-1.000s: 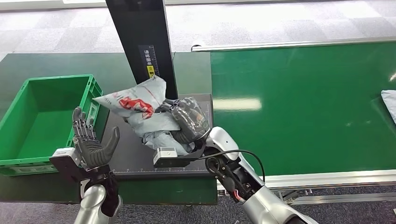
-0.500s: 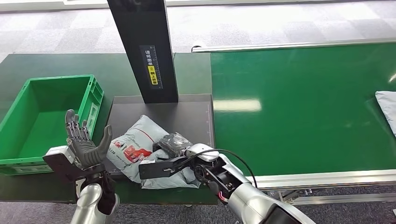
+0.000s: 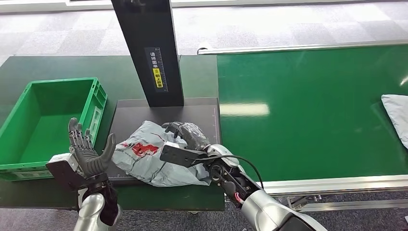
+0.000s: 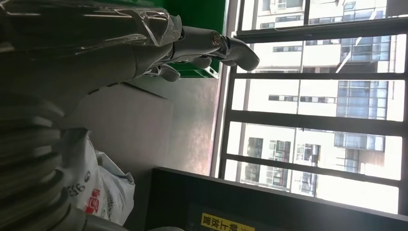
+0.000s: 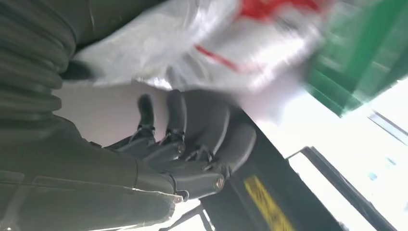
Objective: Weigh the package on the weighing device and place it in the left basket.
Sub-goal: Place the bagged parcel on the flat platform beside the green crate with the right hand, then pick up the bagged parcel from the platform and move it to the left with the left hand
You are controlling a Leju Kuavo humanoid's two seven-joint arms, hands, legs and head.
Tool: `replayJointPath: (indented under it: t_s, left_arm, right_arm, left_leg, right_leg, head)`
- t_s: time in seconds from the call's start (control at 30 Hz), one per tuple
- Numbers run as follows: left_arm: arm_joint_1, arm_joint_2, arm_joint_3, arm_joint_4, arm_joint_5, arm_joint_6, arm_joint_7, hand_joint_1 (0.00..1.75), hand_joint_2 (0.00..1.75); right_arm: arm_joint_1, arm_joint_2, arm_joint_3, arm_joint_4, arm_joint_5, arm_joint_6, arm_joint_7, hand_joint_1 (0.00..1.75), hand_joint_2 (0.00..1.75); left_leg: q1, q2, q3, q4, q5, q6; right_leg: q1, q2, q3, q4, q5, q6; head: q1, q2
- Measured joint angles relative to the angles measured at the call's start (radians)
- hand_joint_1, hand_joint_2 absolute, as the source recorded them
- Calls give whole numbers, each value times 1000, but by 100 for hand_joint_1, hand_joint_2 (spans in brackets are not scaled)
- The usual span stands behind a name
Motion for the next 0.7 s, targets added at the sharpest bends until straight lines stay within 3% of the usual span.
replayJointPath:
  t_s: [0.2, 0.47, 0.7]
  left_arm:
    - [1, 1, -7, 0, -37, -30, -11, 0, 175]
    - [11, 17, -59, 1, -176, -62, 3, 0, 175]
    - [7, 69, -174, 44, -661, -156, 229, 0, 175]
  right_arm:
    - [62, -26, -178, -95, -167, 41, -118, 0, 175]
    - [114, -44, -297, -140, -350, 265, -195, 0, 175]
    - [134, -63, -371, -170, -504, 429, -181, 0, 175]
  left_leg:
    - [0, 0, -3, 0, 0, 0]
    - [0, 0, -6, 0, 0, 0]
    - [0, 1, -6, 0, 0, 0]
  right_leg:
    - [0, 0, -3, 0, 0, 0]
    - [0, 0, -6, 0, 0, 0]
    - [0, 0, -7, 0, 0, 0]
  head:
    - [0, 0]
    - [0, 0]
    - [0, 0]
